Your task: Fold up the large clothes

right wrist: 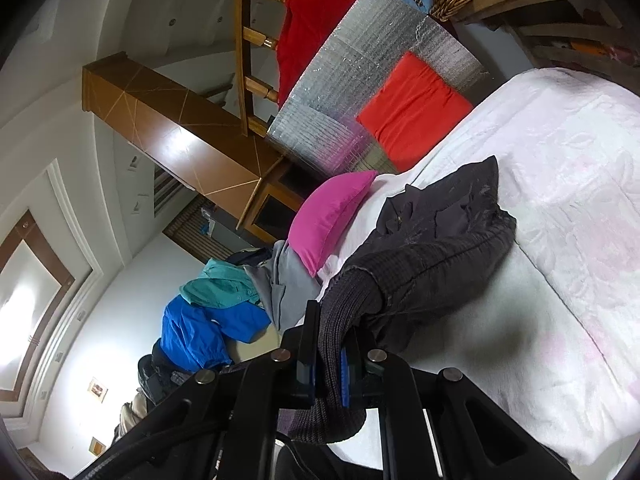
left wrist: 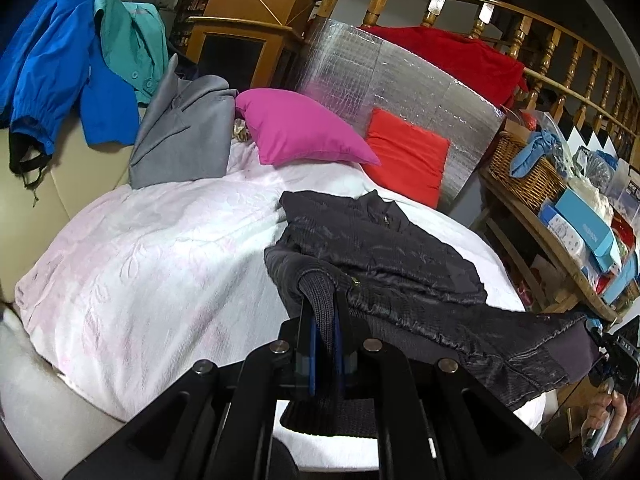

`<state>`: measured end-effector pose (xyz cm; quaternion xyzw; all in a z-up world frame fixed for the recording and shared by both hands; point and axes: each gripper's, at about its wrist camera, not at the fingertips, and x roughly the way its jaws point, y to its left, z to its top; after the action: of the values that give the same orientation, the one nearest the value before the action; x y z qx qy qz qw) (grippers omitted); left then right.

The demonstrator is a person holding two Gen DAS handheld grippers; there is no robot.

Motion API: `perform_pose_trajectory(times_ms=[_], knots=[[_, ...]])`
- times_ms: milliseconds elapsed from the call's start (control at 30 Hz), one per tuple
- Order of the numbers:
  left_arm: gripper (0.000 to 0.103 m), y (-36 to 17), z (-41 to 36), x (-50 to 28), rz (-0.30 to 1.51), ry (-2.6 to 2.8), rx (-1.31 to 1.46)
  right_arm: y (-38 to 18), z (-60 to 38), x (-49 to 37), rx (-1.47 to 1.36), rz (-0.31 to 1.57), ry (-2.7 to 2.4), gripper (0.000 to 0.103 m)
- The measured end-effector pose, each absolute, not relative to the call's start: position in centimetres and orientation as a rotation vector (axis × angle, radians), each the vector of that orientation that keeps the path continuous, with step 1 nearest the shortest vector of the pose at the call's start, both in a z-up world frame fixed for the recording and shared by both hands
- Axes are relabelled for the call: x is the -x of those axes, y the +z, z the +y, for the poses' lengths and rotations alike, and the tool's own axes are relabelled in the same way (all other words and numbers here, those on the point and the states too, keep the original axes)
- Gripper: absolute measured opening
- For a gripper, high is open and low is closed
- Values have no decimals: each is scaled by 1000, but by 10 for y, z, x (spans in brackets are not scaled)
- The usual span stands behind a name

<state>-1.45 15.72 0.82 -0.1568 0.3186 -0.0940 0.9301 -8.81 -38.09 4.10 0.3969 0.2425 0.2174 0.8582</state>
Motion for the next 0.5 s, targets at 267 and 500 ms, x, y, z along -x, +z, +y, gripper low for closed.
perform_pose_trajectory(times_ms=[267,500], knots=[[8,9,163,41,643,-196,339,40,-383,111,-837,489,464,9],[8,20,164,69,619,-205,331,43,-387,139,-842,475,464,9]])
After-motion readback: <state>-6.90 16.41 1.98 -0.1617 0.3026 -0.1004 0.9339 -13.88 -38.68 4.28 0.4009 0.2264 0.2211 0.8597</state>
